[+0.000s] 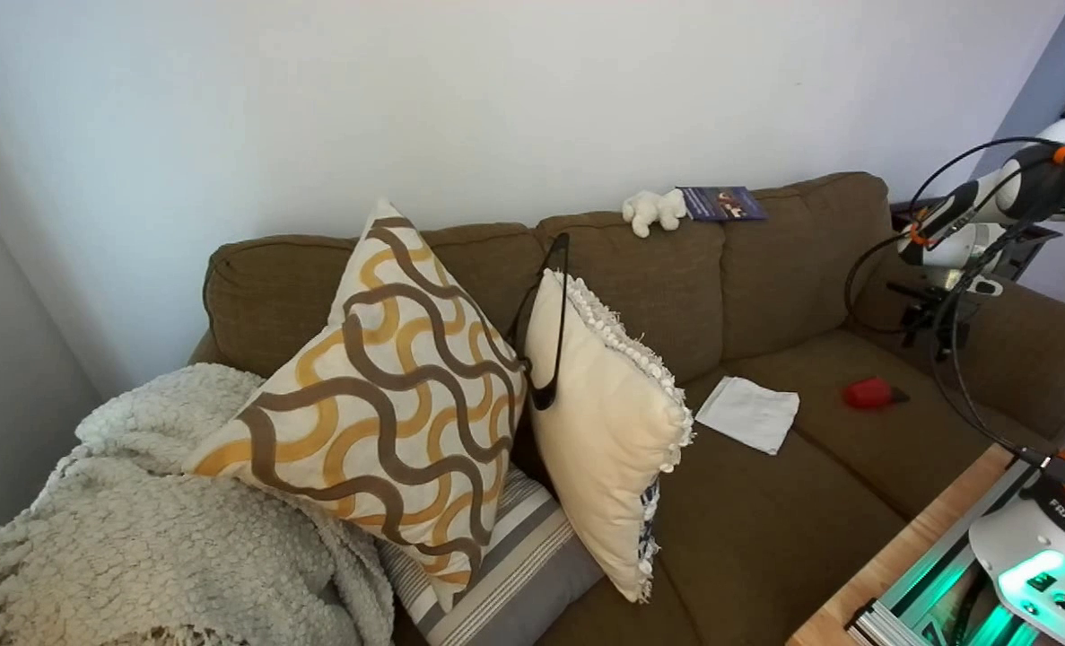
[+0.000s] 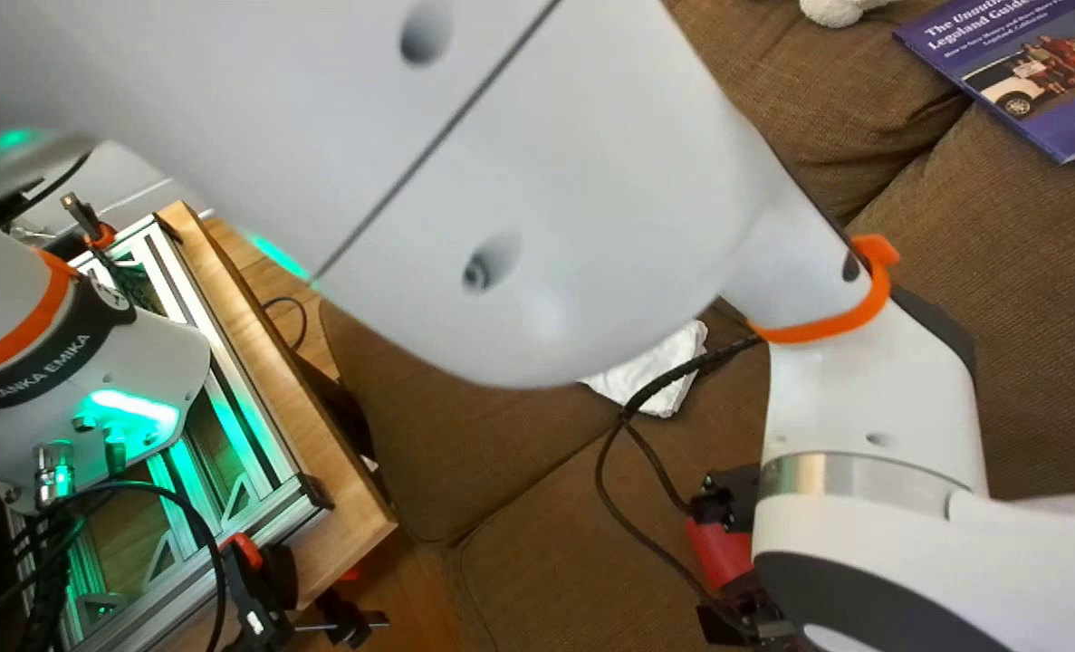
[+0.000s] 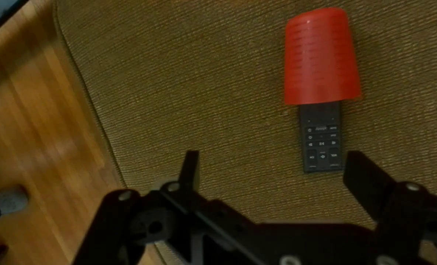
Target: Put the black remote control on the white towel
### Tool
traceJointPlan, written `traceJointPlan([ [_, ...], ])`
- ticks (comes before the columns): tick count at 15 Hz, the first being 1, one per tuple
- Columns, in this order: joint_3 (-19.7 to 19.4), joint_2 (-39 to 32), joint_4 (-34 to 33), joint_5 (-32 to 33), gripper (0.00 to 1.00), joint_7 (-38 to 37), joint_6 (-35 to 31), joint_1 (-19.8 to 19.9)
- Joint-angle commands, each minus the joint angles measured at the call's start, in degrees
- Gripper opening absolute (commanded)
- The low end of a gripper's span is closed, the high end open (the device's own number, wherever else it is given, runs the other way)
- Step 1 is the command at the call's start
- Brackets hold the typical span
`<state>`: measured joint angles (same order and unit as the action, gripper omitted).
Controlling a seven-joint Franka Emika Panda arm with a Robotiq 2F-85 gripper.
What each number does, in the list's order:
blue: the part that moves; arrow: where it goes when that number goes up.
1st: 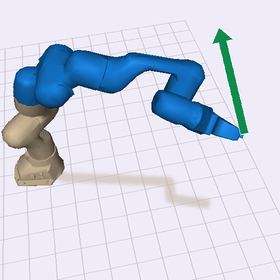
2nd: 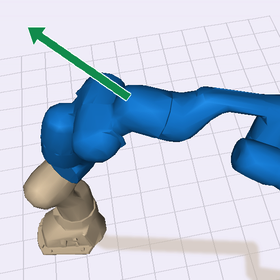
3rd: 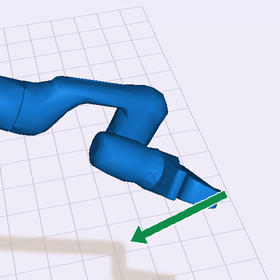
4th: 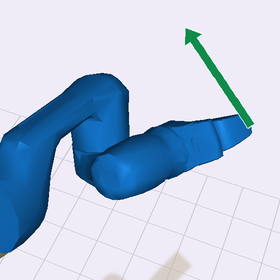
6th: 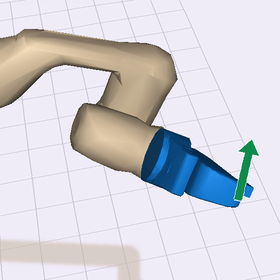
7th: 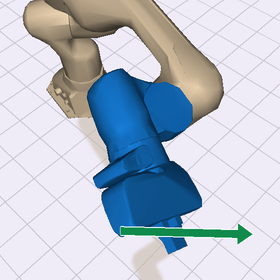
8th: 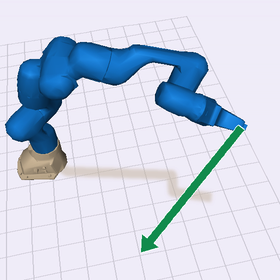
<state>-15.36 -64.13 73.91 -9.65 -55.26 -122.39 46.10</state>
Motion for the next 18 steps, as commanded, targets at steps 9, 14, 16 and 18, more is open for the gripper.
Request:
traceJointPlan([
  [9,2.80,-11.10,-13.81,-1.47,1.00,17.48,-0.35,6.48],
  [14,4.22,-14.05,-14.39,-1.75,1.00,18.16,-7.66,6.59],
  [16,4.32,-15.22,-14.22,-1.82,1.00,17.78,-10.29,6.60],
  [18,4.29,-16.56,-14.26,-1.87,1.00,17.42,-12.24,6.67],
])
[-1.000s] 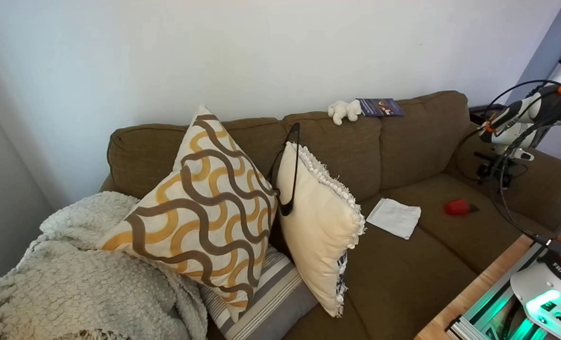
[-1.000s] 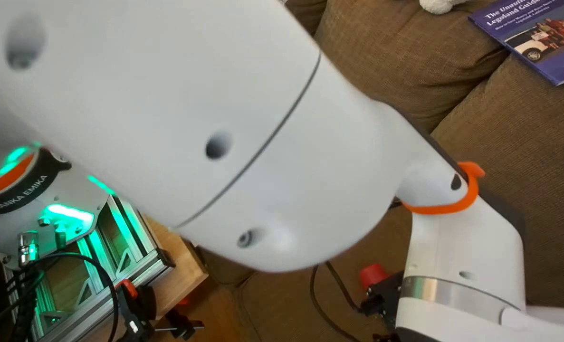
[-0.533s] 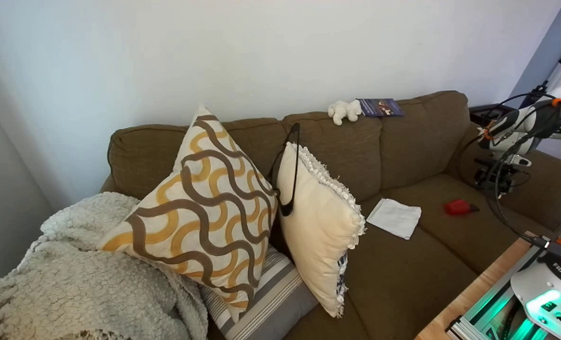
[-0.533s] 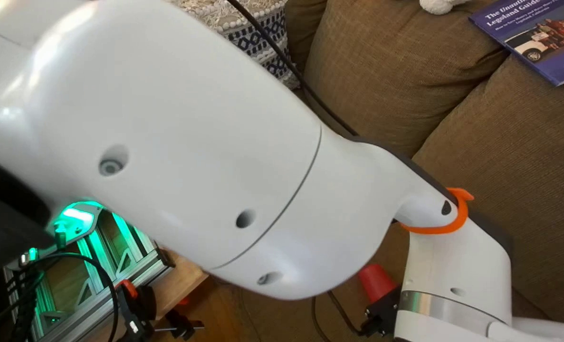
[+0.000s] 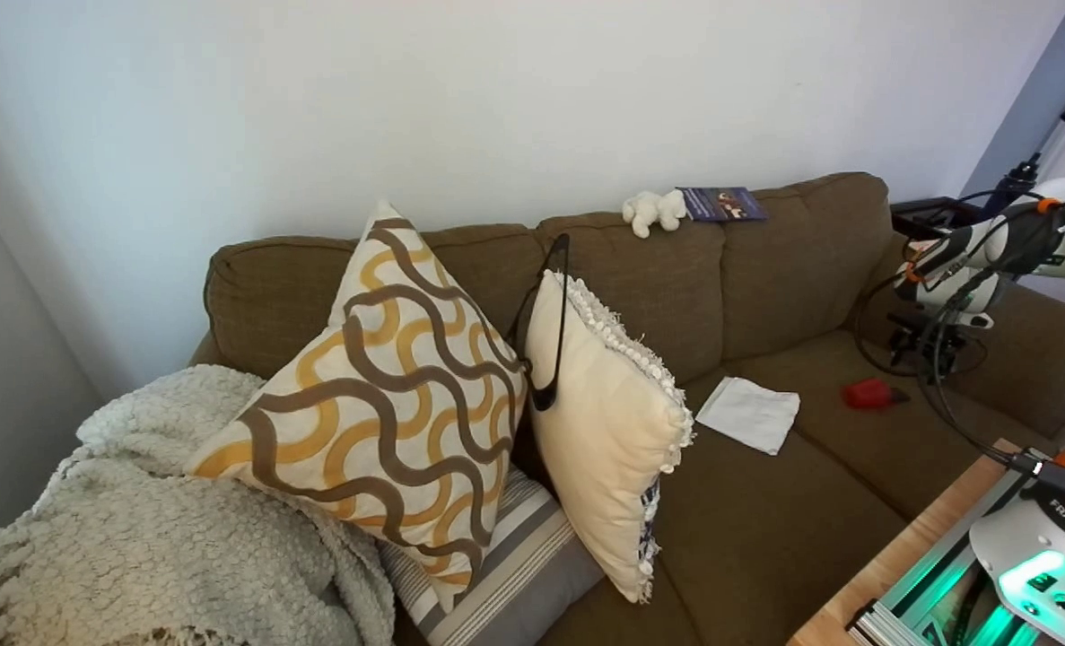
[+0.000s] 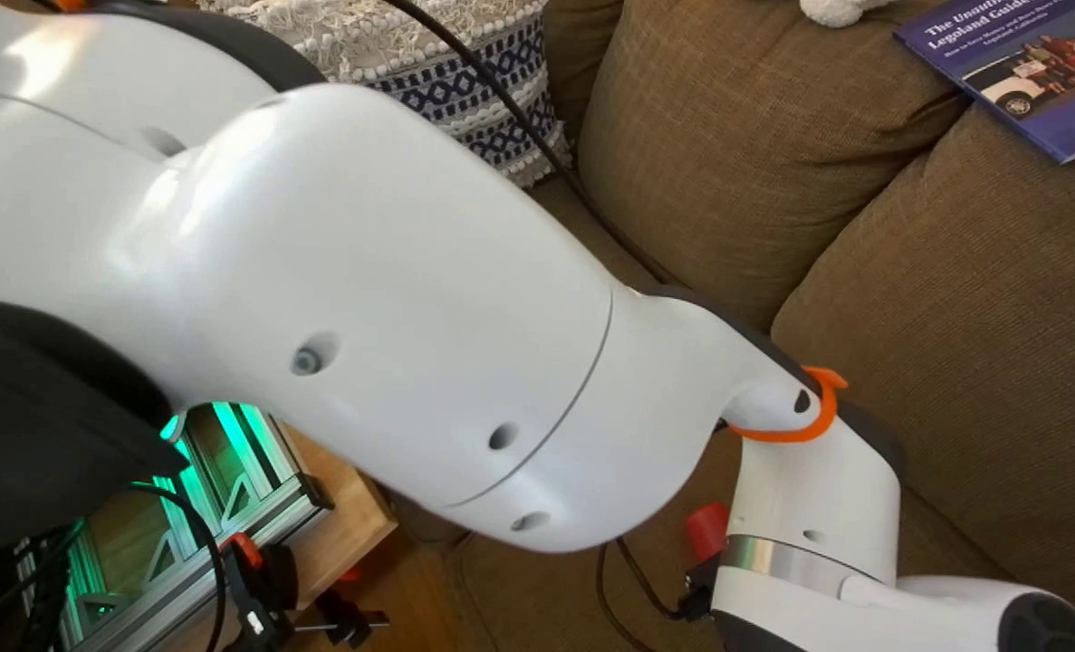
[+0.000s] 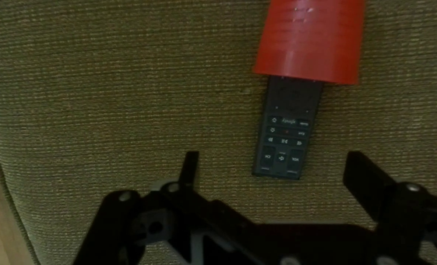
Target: Put the black remote control on the white towel
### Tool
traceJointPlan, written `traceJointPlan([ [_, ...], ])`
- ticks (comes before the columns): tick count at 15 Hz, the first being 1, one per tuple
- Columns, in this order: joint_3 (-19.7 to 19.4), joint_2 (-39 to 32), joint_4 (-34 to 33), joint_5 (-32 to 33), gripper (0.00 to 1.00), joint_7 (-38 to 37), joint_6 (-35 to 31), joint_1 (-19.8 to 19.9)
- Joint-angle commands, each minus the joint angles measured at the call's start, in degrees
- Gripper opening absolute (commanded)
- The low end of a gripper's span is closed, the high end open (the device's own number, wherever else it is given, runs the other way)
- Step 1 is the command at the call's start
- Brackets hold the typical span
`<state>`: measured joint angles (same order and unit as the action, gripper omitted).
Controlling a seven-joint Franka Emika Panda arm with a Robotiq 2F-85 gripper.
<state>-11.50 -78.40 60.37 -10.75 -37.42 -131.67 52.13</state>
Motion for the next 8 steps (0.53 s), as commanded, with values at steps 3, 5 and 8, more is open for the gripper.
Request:
traceJointPlan([
  [3,-0.59,-5.78,-3.62,-2.90,1.00,-1.57,-3.23,0.02],
  [5,-0.09,-3.52,-0.68,-1.24,1.00,-0.85,-2.84,-0.05],
  [8,-0.09,-4.66,-1.47,-1.51,1.00,-1.29,-2.84,-0.29],
])
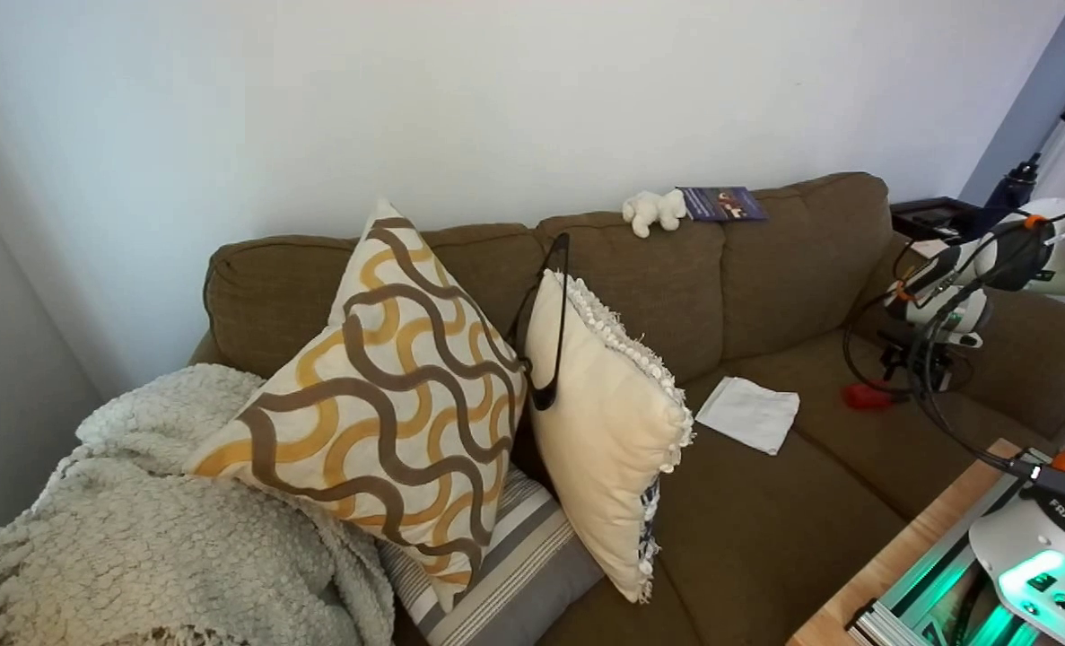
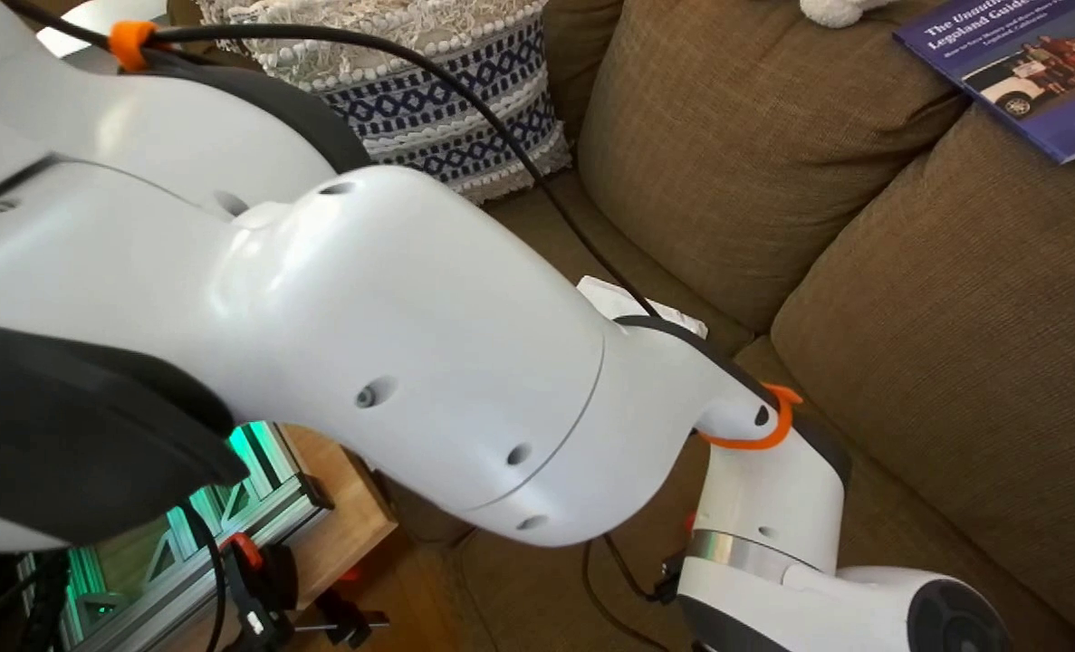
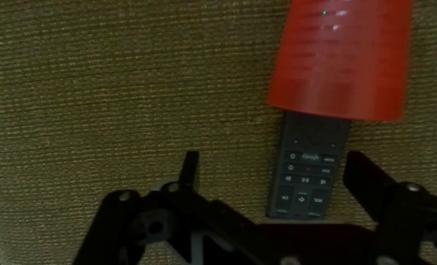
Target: Put the black remote control on the white towel
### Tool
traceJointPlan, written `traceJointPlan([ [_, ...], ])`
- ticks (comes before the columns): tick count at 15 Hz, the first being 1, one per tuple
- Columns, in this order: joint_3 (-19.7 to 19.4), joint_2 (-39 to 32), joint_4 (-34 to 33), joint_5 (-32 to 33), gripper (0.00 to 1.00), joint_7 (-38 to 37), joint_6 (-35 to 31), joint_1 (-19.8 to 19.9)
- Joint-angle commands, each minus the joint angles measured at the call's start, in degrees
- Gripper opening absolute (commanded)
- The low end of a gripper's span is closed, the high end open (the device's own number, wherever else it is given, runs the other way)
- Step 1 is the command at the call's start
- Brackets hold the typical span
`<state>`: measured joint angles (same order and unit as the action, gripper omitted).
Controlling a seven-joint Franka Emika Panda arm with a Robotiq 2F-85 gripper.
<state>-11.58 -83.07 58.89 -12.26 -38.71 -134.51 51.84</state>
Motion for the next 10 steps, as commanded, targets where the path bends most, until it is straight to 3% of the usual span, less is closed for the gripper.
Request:
traceJointPlan([
  [1,0.00,-0.05,-0.15,-0.01,1.00,-0.11,0.00,-0.01],
  [5,-0.02,-0.05,-0.43,-0.04,1.00,-0.26,0.00,-0.01],
  [10,2.62,-2.29,-3.29,-0.86,1.00,1.50,-1.18,1.38],
])
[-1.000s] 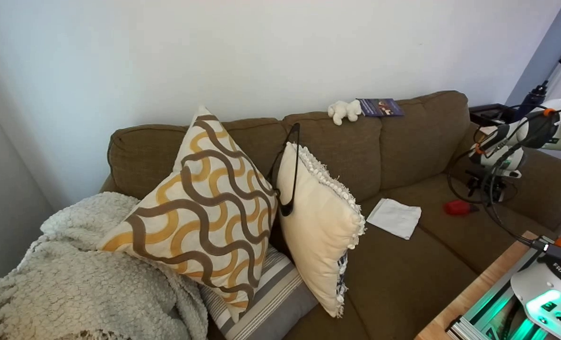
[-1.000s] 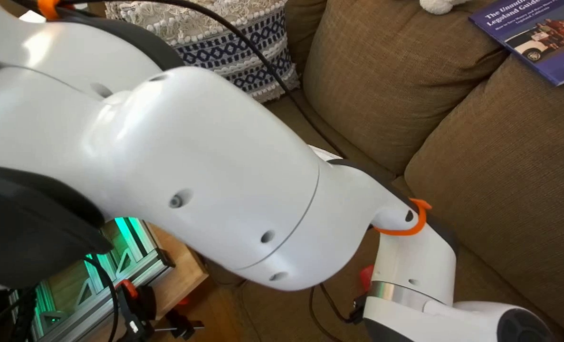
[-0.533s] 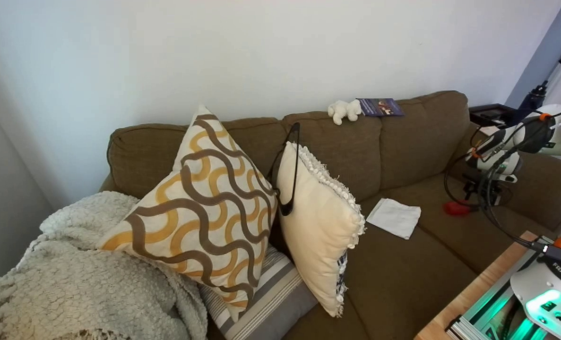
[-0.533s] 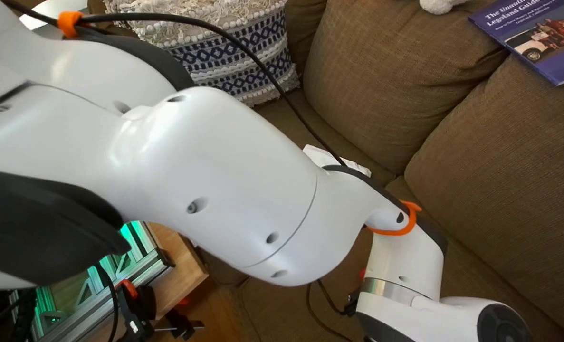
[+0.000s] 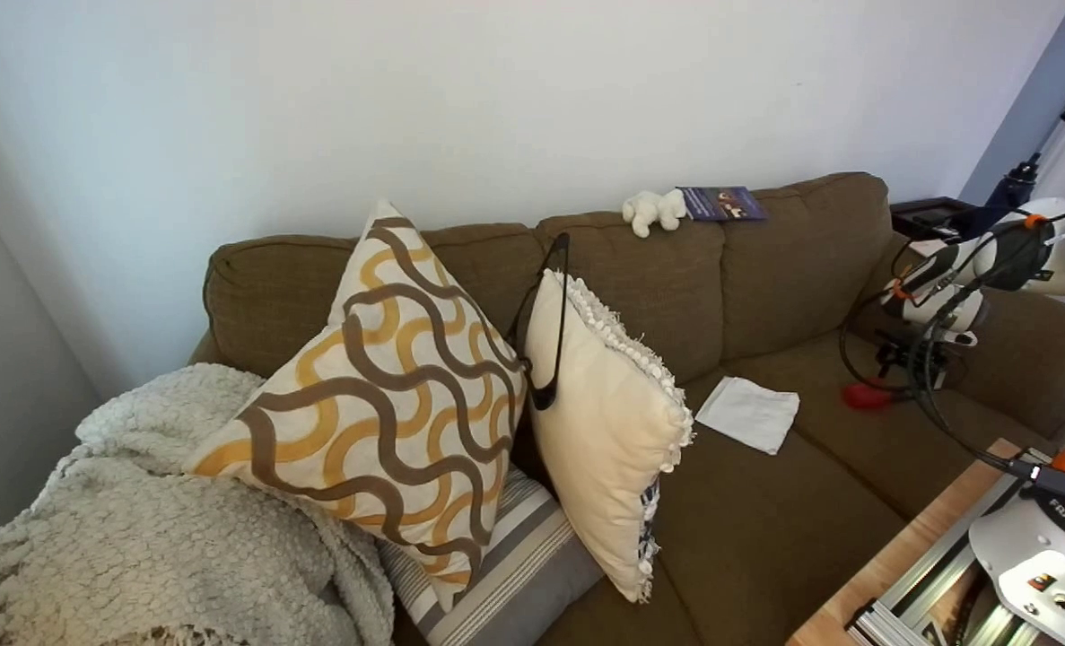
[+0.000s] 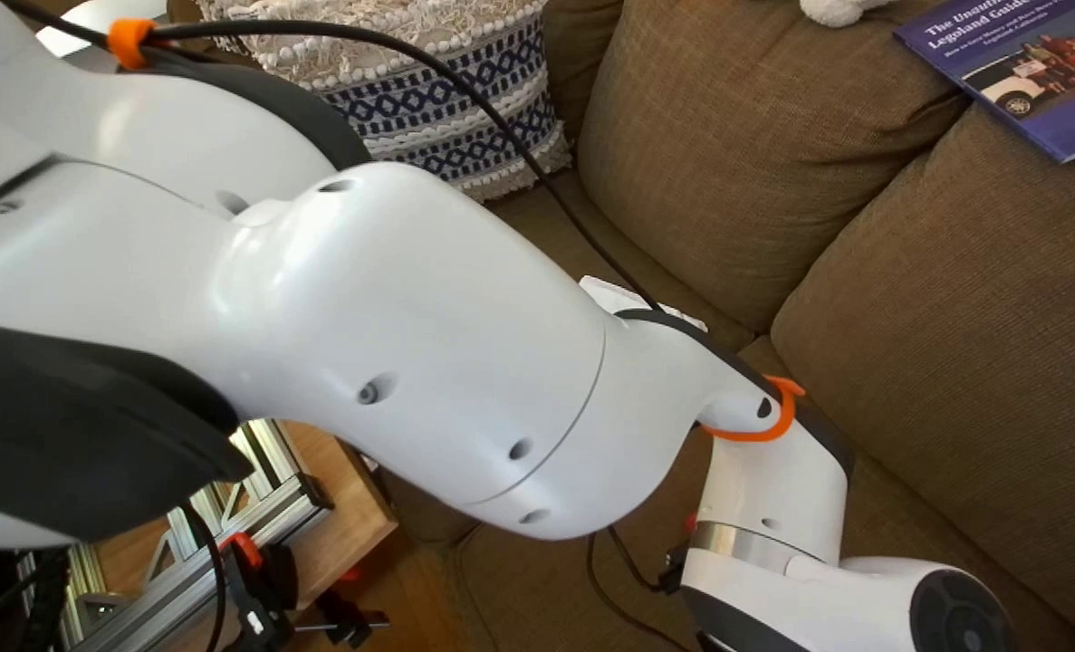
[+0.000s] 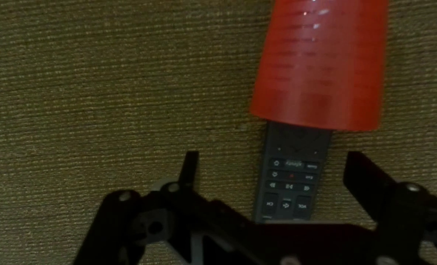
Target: Put the black remote control on the white towel
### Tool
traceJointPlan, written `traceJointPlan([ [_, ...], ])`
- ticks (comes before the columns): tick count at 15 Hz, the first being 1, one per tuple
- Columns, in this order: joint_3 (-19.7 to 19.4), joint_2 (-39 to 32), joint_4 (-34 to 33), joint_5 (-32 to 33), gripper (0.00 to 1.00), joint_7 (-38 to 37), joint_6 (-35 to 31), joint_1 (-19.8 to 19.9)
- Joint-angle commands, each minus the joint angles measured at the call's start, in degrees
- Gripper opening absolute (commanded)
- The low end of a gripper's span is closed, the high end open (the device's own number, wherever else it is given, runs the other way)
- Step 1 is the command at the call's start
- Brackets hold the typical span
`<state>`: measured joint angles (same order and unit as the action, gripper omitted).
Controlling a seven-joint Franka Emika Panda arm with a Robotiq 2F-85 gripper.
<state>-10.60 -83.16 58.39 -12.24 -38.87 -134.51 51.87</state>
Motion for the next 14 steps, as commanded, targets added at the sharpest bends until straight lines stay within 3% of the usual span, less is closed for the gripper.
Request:
traceJointPlan([
  [1,2.24,-2.72,-3.19,-0.98,1.00,2.17,-2.45,1.60],
  [4,0.80,-4.94,-5.43,-2.64,1.00,2.27,-4.33,0.55],
  [5,0.58,-2.29,-0.95,-2.04,1.00,1.95,-6.32,0.07],
  [14,1.53,-2.17,0.44,-3.08,0.98,2.18,-7.59,0.61],
])
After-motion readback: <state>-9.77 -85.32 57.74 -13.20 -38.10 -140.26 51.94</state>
